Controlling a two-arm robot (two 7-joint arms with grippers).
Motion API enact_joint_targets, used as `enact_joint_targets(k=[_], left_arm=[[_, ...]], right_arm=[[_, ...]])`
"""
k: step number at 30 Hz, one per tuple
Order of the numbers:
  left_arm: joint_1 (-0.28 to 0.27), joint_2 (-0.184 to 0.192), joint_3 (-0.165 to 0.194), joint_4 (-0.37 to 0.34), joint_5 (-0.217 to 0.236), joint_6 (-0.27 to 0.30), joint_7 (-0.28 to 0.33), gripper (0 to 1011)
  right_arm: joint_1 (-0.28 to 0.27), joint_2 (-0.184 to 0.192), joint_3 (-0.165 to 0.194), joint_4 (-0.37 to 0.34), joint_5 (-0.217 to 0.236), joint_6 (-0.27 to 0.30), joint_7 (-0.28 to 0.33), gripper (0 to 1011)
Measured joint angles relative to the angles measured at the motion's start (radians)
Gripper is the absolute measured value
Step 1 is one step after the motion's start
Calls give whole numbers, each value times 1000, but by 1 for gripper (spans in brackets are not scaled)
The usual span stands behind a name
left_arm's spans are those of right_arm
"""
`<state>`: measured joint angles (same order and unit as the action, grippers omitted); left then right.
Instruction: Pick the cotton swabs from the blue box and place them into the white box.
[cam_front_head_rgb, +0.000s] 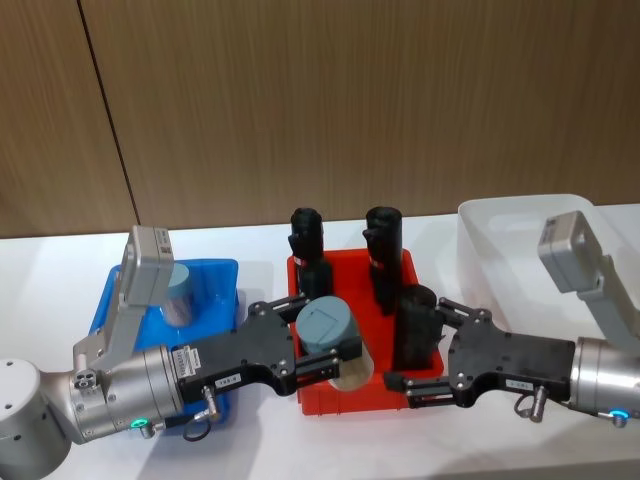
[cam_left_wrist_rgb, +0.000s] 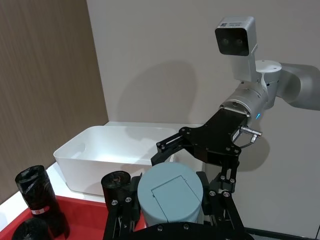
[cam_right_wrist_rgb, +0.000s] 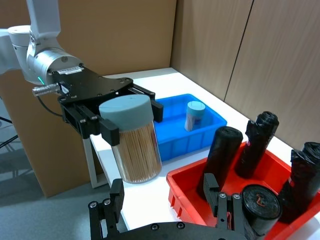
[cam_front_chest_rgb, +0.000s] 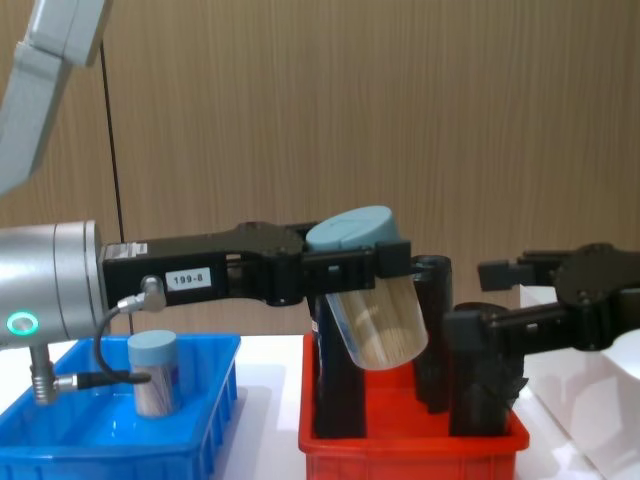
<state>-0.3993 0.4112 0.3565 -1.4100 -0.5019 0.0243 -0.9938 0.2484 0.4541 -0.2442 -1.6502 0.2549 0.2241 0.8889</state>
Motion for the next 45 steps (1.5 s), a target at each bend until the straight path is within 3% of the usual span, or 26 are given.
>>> enact_joint_targets(k=[45], left_arm=[[0,0,0,0,0,0,0,663]], right_arm=[[99,-78,-94,106,-47,-27,62,1001]])
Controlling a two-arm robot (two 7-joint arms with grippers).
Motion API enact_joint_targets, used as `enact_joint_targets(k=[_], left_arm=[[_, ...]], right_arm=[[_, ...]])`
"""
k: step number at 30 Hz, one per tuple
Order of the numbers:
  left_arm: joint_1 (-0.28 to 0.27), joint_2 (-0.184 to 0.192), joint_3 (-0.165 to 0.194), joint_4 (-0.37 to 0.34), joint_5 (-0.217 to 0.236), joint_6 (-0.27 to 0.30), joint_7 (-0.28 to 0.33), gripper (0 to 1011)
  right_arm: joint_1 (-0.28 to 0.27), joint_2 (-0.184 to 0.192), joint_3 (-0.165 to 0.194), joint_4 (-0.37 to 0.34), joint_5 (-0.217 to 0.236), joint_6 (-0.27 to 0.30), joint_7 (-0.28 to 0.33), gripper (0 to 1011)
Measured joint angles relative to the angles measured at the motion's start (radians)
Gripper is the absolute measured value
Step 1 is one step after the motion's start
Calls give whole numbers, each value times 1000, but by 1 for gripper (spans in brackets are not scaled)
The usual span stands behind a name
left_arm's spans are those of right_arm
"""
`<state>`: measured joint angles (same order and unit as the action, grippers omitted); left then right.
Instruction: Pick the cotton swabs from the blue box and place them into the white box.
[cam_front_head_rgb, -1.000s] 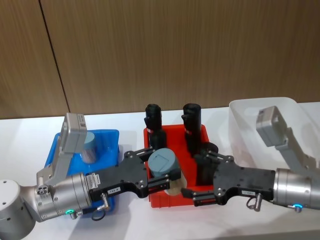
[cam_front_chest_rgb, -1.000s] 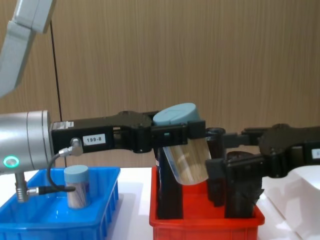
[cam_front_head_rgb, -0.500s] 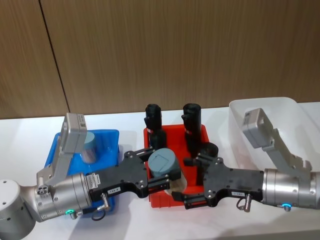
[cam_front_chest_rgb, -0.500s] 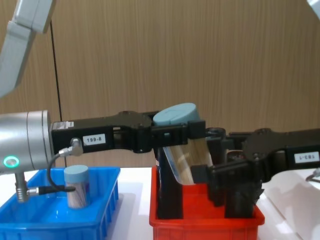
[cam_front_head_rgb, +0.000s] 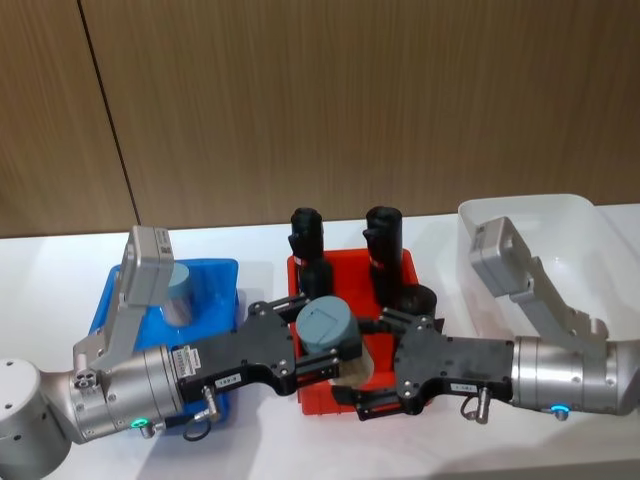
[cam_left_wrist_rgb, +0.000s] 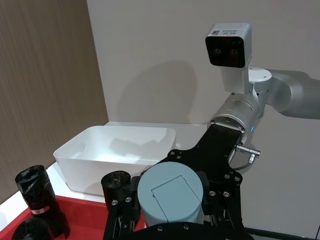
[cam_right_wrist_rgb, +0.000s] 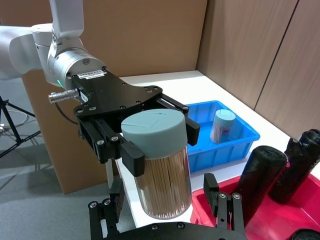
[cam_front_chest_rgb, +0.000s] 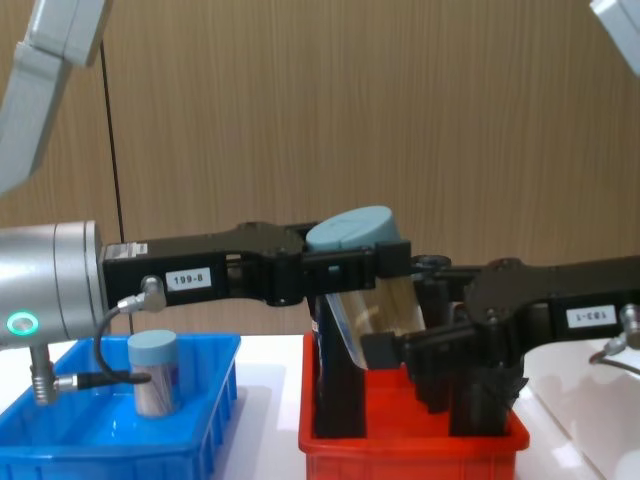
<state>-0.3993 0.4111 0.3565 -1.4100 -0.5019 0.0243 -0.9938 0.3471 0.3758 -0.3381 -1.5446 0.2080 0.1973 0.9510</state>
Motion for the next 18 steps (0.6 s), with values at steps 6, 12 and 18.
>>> enact_joint_targets(k=[6,12,18], left_arm=[[0,0,0,0,0,0,0,663],[0,0,0,0,0,0,0,663],[0,0,0,0,0,0,0,663]], right_arm=[[9,-6,-9,12,-1,-4,3,1002],[20,-14,-19,28,-2,-8,3,1001],[28,-19,-25,40,-2,-12,0,946]])
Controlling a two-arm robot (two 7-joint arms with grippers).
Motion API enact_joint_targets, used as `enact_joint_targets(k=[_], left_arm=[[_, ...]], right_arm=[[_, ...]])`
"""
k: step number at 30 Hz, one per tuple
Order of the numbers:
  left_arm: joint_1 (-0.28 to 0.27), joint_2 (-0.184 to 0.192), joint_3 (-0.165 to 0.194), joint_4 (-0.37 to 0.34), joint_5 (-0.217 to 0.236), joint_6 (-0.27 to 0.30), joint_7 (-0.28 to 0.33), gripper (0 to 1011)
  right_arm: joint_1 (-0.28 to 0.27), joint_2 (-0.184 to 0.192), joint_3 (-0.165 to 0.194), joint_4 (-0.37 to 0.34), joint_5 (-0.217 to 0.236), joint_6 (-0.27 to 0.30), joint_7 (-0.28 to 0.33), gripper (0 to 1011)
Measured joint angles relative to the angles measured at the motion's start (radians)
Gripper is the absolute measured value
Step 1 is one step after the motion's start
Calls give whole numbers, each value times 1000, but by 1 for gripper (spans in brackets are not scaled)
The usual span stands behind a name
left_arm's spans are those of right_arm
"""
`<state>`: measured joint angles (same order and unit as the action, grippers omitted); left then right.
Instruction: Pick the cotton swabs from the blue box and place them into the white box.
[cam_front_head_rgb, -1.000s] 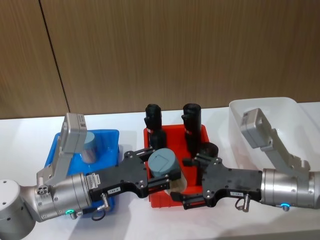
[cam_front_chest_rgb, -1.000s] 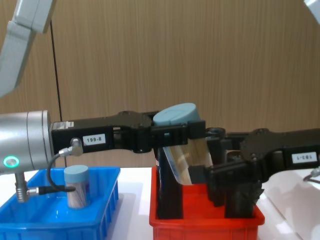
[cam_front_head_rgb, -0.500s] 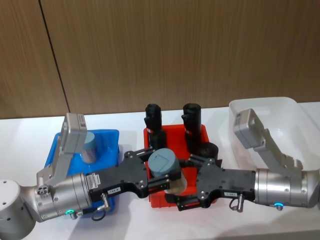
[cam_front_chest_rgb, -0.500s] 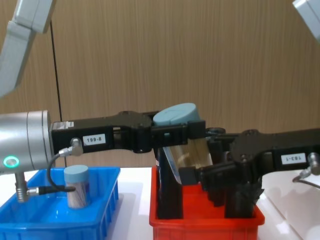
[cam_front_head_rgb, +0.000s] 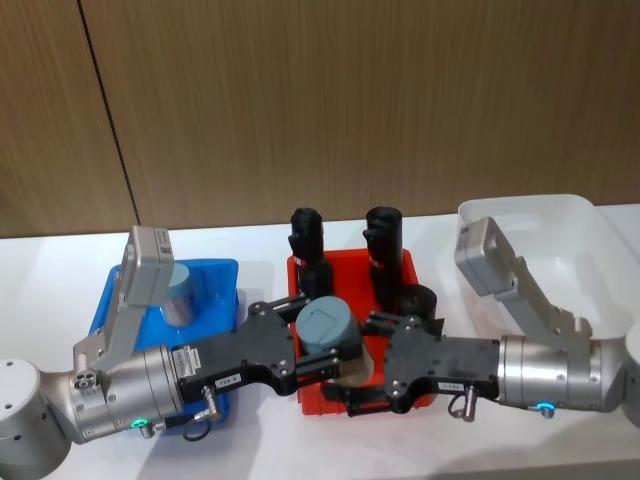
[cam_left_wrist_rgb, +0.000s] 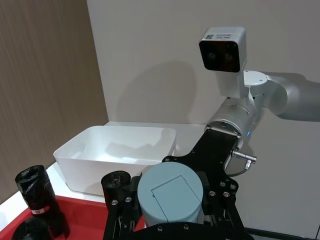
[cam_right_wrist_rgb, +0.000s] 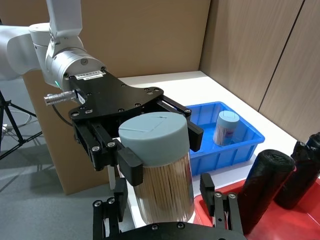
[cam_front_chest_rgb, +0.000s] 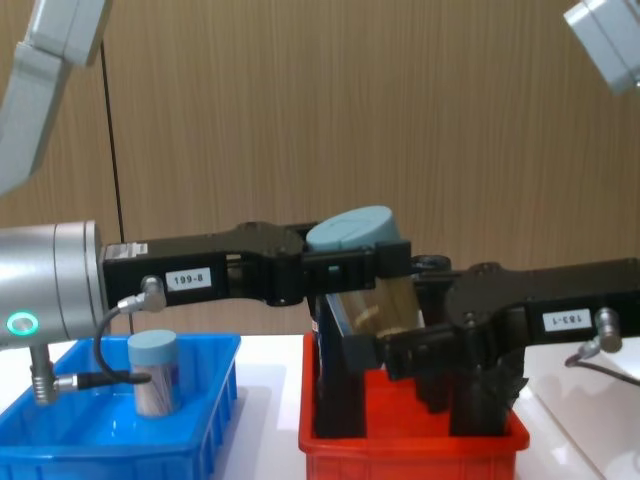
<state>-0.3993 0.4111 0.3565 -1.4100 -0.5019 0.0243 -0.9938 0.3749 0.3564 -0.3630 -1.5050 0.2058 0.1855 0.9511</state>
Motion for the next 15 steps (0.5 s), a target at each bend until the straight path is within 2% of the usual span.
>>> enact_joint_targets(k=[8,9,12,15], left_arm=[[0,0,0,0,0,0,0,663],[0,0,0,0,0,0,1,663],[0,0,0,0,0,0,1,663],[0,0,0,0,0,0,1,663]], right_arm=[[9,-4,-7,12,0,-3,-6,750],[9,-4,-9,13,0,-4,-6,692],[11,-4,-12,15,0,-5,-6,646],[12,-4,-14,16,1,-5,-7,645]])
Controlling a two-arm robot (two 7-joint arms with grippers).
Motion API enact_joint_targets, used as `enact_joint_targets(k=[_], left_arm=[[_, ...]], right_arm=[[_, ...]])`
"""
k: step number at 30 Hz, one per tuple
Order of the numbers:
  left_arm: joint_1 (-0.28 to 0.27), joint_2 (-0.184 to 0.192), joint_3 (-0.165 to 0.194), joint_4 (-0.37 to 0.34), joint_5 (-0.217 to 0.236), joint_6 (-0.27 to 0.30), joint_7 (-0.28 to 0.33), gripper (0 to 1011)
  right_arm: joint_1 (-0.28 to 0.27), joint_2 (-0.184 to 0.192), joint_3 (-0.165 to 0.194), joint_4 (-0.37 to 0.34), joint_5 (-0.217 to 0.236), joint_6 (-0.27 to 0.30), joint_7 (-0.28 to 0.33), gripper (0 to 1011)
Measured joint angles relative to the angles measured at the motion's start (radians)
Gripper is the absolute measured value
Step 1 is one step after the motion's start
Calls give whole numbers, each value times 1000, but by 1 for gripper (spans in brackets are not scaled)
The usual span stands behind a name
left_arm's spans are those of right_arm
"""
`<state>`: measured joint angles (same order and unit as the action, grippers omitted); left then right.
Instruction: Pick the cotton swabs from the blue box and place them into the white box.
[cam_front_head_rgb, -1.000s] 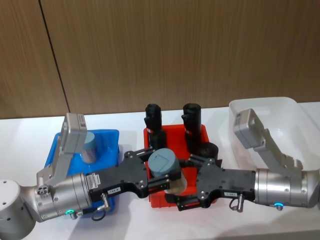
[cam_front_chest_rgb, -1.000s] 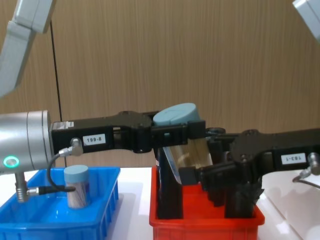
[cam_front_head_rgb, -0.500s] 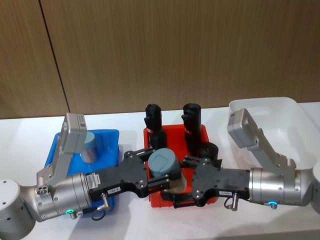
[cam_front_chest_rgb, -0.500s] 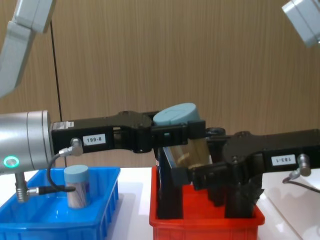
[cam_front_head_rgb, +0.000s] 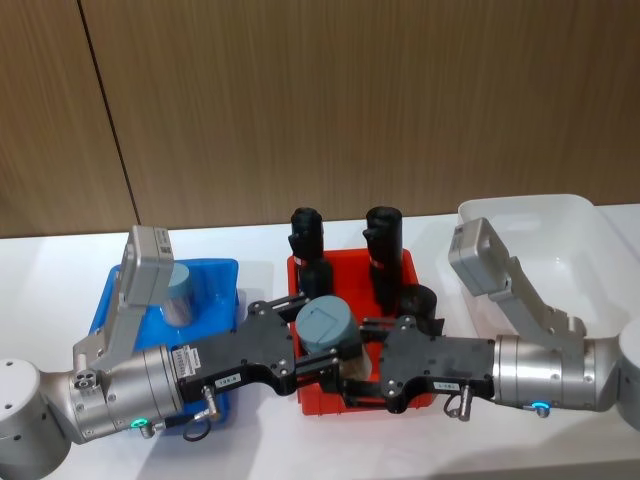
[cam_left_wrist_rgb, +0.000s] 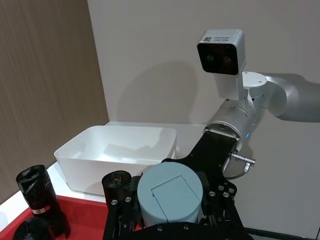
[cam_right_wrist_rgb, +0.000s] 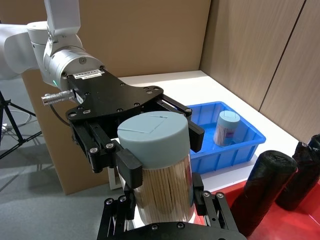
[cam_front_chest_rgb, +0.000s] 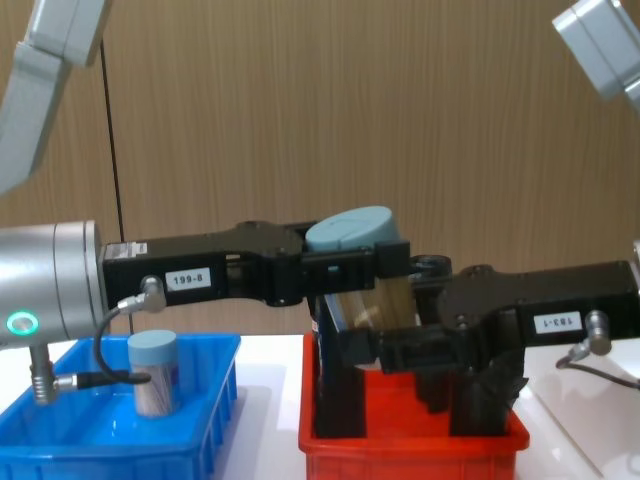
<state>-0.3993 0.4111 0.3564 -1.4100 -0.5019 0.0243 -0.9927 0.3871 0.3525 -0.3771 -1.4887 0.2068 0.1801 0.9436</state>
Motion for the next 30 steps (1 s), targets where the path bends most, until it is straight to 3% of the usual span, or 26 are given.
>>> enact_joint_targets(k=[8,12,20,30], left_arm=[[0,0,0,0,0,0,0,686],[0,0,0,0,0,0,-1,831],[0,0,0,0,0,0,-1,1003],[0,0,0,0,0,0,-1,1003]], right_arm=[[1,2,-6,0,4,0,-9,645],[2,3,-8,-1,7,1,-14,645],[-1,9,-13,-6,15,1,-24,645],[-13,28,-8,-14,39,0,-47,645]])
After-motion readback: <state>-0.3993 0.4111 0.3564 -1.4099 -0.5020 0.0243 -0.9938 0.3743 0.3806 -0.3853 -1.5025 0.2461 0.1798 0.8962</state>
